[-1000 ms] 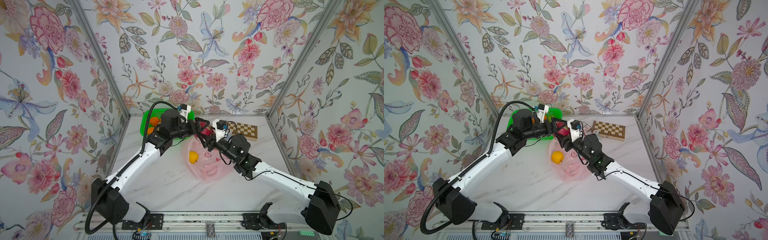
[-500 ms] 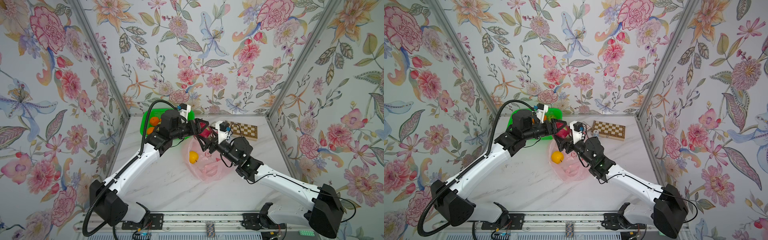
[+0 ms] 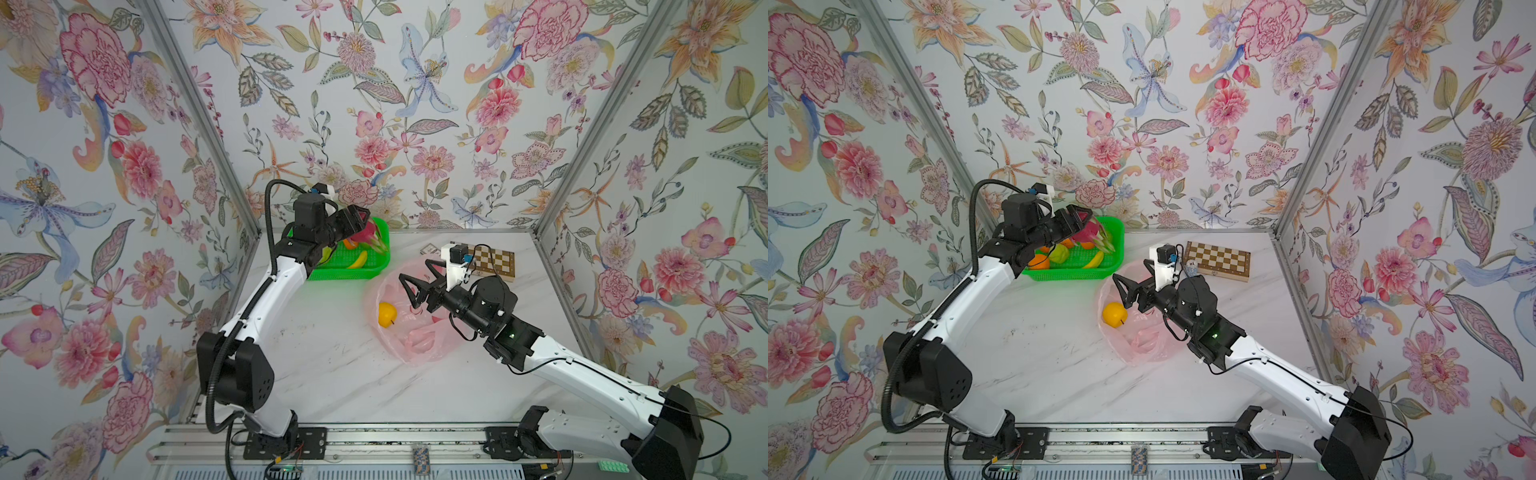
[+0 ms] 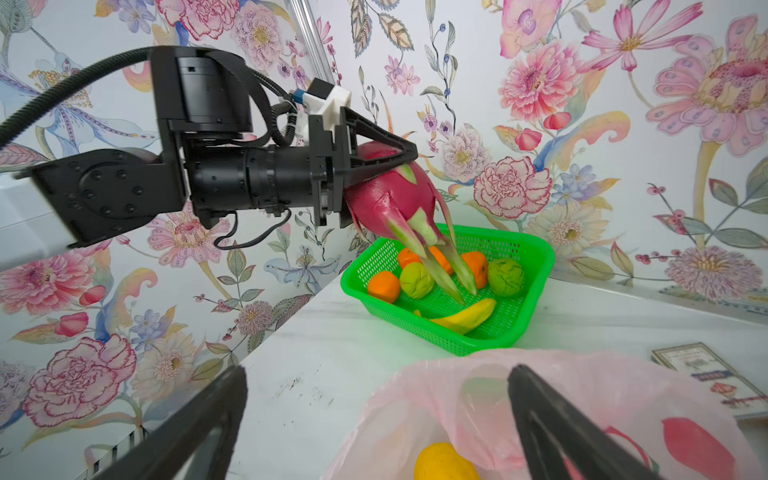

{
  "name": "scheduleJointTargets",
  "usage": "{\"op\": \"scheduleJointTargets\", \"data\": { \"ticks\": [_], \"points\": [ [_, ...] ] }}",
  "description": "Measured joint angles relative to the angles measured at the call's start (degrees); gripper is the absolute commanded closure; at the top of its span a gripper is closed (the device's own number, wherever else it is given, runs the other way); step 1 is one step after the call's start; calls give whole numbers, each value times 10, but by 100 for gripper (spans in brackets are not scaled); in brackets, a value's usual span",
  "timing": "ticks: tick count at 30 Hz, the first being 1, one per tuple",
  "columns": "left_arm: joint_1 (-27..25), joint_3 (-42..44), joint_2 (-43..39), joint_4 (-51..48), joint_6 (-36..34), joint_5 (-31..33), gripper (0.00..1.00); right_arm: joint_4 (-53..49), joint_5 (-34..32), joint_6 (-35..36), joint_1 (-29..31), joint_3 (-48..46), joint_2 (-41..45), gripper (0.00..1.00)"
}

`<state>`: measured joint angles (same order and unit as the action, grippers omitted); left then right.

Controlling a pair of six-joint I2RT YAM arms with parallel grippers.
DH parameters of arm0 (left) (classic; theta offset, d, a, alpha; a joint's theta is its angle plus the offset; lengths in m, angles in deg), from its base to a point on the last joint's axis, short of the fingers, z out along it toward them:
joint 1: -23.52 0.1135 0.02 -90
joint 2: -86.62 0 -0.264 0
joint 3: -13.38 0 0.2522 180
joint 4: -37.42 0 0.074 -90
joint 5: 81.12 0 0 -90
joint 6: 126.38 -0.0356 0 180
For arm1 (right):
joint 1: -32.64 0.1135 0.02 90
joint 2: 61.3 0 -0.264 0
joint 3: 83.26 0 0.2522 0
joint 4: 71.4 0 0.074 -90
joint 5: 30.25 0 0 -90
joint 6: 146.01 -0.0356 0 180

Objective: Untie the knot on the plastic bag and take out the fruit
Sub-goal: 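Carry the dragon fruit with the left gripper to the basket while the right withdraws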

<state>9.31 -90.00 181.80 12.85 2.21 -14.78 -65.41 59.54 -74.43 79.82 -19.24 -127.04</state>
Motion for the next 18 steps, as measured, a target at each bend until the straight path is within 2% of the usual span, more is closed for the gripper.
{"op": "scheduleJointTargets", "data": {
  "ticks": [7, 18],
  "points": [
    [43, -46, 109, 5, 39, -1, 60, -22, 3, -21, 0, 0, -4, 1],
    [58, -144, 268, 10, 99, 21, 59, -49, 9, -54, 1, 0, -5, 1]
  ]
}}
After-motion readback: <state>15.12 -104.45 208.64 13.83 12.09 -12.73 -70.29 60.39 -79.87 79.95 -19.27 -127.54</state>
